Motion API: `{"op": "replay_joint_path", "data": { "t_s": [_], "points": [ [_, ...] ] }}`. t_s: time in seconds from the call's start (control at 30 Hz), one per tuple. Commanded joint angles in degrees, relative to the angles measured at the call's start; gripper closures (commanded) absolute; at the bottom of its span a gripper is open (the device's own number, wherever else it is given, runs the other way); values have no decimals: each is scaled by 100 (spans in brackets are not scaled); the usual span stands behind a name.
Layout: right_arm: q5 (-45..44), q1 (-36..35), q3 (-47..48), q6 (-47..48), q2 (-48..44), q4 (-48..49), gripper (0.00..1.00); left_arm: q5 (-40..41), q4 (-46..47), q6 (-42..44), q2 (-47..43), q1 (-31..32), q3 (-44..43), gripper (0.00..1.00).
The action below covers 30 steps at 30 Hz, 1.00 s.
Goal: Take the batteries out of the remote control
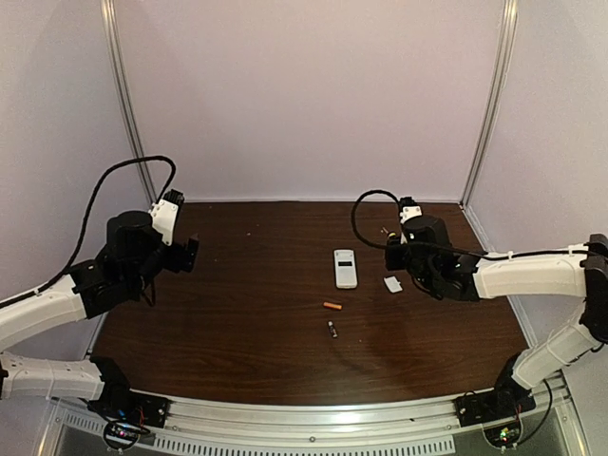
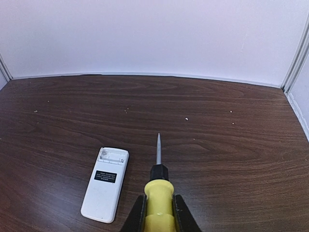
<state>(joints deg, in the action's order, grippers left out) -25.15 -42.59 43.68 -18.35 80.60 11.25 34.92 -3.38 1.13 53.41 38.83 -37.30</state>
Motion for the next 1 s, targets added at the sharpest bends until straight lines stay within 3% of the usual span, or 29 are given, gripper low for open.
{"op": "replay_joint_path", "data": {
  "t_s": [0.0,0.47,0.97],
  "points": [
    [-213,61,220,99,202,250,100,-70,294,549,-124,-24,67,3],
    [211,278,800,-231,1301,-2,100,2,522,845,-150,-24,135,3],
    [1846,1003,1324,-1333,2490,225,100,11,487,898,-247,-24,153,3]
  ]
}}
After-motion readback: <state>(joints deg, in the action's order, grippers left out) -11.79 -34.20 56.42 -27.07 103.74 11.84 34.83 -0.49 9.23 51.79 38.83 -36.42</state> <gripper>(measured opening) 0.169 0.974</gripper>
